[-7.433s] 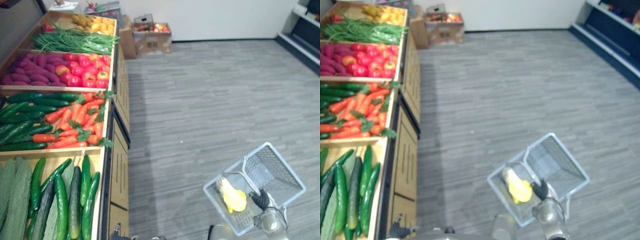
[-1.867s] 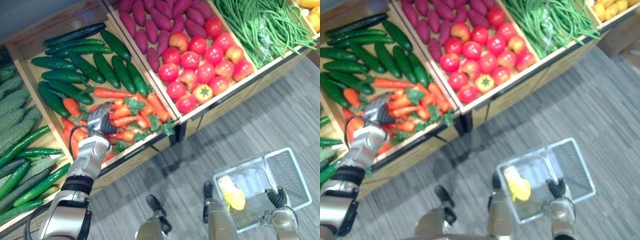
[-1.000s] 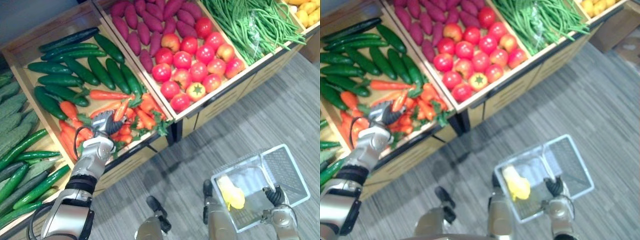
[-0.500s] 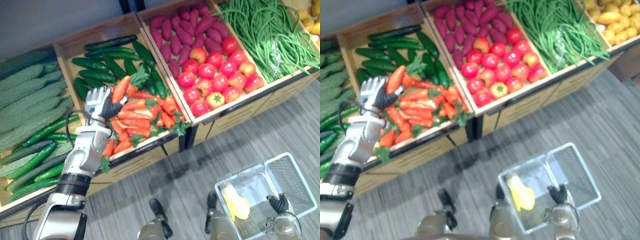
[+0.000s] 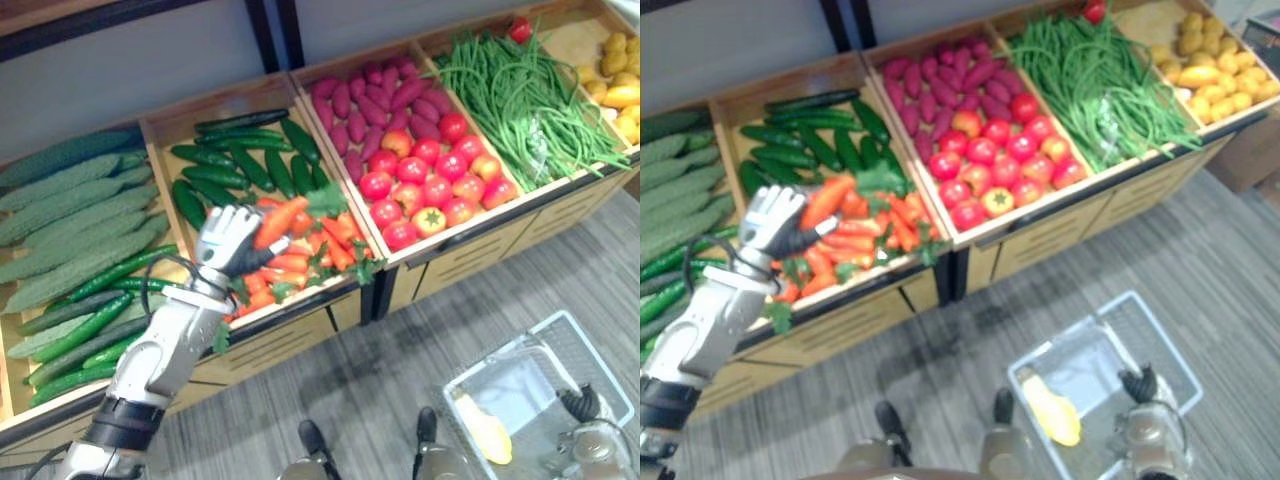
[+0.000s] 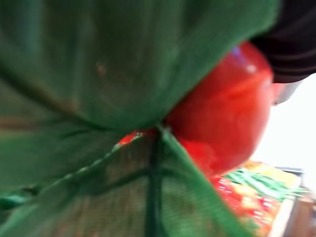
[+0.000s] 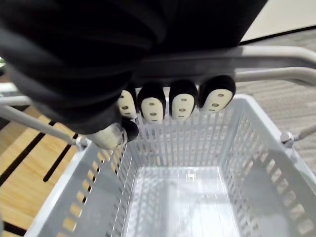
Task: Pick vegetable in the basket
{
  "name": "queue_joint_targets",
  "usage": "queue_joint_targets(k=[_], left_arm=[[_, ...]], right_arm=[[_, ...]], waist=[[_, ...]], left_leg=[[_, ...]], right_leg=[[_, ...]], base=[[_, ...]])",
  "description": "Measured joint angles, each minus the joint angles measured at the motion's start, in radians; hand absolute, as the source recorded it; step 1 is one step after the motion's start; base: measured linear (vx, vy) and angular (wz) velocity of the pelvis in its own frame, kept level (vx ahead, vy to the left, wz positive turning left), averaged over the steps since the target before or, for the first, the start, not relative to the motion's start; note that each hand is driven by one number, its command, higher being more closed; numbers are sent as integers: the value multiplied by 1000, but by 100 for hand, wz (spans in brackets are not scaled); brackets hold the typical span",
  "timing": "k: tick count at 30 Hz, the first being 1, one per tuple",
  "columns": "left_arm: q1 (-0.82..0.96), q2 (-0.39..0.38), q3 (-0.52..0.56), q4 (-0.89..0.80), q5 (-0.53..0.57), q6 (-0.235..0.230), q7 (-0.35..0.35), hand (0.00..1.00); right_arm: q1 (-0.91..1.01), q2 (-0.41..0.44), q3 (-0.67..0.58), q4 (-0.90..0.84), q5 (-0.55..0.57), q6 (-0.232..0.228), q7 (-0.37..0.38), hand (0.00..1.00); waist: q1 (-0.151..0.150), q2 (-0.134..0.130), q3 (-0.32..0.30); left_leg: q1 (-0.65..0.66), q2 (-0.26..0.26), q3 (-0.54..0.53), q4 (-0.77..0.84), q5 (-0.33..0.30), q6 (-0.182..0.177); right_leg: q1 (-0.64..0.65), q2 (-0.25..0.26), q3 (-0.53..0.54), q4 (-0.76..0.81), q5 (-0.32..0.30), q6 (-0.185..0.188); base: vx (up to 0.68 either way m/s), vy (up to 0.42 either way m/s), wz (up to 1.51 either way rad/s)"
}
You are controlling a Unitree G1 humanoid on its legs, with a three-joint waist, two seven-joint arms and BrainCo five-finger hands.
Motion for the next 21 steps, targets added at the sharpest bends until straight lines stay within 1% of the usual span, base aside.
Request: queue_joint_targets(k=[1,4,5,6,7,8,10,11,12,14,15,16,17,19,20,21], left_arm=[[20,4,-21,-25,-31,-29,-11,100],[32,10,-76,-45,-74,-46,-31,100],[33,15,-112,-60,-76,-57,-33,100],[34,19,-156,-75,-99,-73,-42,100],[34,21,-179,-86,-115,-79,-47,100],[32,23,-232,-107,-140,-92,-56,100],[3,23,-330,-128,-155,-120,-77,100],[-7,23,-356,-131,-161,-126,-81,100],[-26,21,-403,-132,-191,-135,-90,100],[-54,8,-462,-129,-196,-141,-100,100],[-79,-9,-506,-127,-212,-141,-113,100],[-109,-29,-551,-122,-222,-143,-116,100],[-122,-45,-569,-116,-223,-142,-119,100],[-165,-116,-630,-88,-226,-143,-130,100],[-178,-132,-644,-76,-227,-143,-133,100],[-200,-166,-668,-49,-227,-143,-141,100]], right_arm=[[-24,-35,2,0,-8,0,4,100],[-72,-107,37,-4,-13,-1,16,100],[-88,-134,67,-18,-14,-2,22,100],[-101,-160,106,-32,-17,-7,29,100],[-109,-173,127,-38,-23,-10,32,100],[-120,-189,169,-61,-30,-13,37,100],[-124,-205,231,-108,-37,-13,54,100],[-123,-209,249,-124,-37,-13,63,100],[-123,-211,285,-157,-34,-15,81,100],[-123,-211,339,-207,-26,-23,107,100],[-123,-210,368,-234,-21,-33,124,100],[-123,-210,397,-267,-5,-37,140,100],[-123,-210,408,-282,-3,-39,145,100],[-126,-210,452,-330,4,-46,163,100],[-129,-210,464,-339,6,-48,170,100],[-138,-210,491,-353,7,-51,184,100]], waist=[[2,-1,-3],[0,1,-12],[0,-1,-15],[-1,-1,-21],[0,-2,-22],[-1,-2,-23],[-3,-4,-27],[-4,-5,-28],[-3,-9,-32],[-8,-15,-35],[-16,-17,-42],[-22,-21,-43],[-23,-21,-43],[-25,-10,-52],[-25,-7,-53],[-29,-3,-56]], left_leg=[[13,1,19,0,-2,-3],[39,1,61,-2,-9,-9],[59,2,91,-2,-15,-13],[77,3,122,-2,-21,-17],[88,4,139,-2,-27,-19],[109,7,176,-1,-38,-27],[139,10,231,0,-49,-36],[143,10,251,1,-53,-39],[155,11,291,1,-59,-45],[174,12,337,3,-67,-53],[178,16,358,12,-75,-58],[174,36,377,62,-105,-65],[174,48,385,91,-121,-68],[171,108,420,208,-183,-82],[171,121,428,232,-196,-85],[169,144,437,272,-219,-92]], right_leg=[[0,3,20,-1,3,2],[0,9,66,-8,11,6],[0,14,95,-8,13,9],[-2,20,124,-9,13,12],[-3,24,141,-9,14,15],[-5,31,176,-8,13,22],[-8,40,223,-8,16,28],[-10,44,239,-8,17,30],[-20,49,269,-5,19,33],[-29,60,302,-6,23,39],[-37,67,319,-2,25,38],[-41,72,333,3,28,34],[-41,76,343,9,30,33],[-40,98,371,15,32,30],[-40,103,377,16,32,30],[-40,113,383,17,32,29]], base=[[29,-3,-30],[0,-1,-50],[-4,-2,-68],[0,-3,-75],[1,-9,-80],[2,-15,-73],[-11,-21,-73],[-5,-12,-74],[0,-3,-79],[1,-10,-70],[26,-22,-51],[32,-26,-48],[42,-36,-48],[51,-47,-49],[51,-40,-40],[34,-23,-25]])
